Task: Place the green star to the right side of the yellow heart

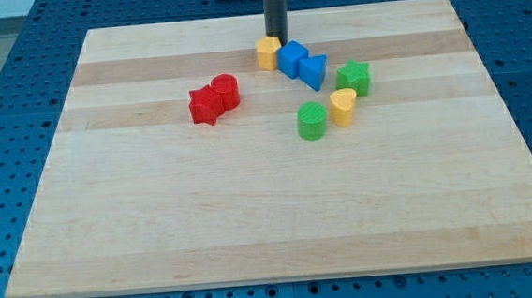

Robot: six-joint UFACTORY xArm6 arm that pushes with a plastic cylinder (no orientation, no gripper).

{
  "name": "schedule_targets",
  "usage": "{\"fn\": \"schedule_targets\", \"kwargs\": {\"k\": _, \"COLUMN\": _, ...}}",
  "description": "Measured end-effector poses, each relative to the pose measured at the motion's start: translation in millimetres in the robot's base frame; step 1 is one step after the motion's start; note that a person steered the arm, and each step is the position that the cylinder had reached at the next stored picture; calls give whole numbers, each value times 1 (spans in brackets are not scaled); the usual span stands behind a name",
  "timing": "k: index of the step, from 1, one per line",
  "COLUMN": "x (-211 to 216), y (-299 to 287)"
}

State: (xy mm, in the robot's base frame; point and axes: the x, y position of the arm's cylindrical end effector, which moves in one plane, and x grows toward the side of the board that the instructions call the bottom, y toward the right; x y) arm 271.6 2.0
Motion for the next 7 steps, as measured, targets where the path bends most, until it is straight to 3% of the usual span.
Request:
{"fn": "schedule_targets", "kwargs": {"k": 2, "x": 71, "y": -43}}
{"fn": "schedule_targets", "kwargs": {"k": 3, "x": 76, "y": -44}}
{"fn": "schedule_targets", "kwargs": {"k": 4, "x": 46, "y": -23}}
{"fn": "schedule_targets", "kwargs": {"k": 7, "x": 55, "y": 87}}
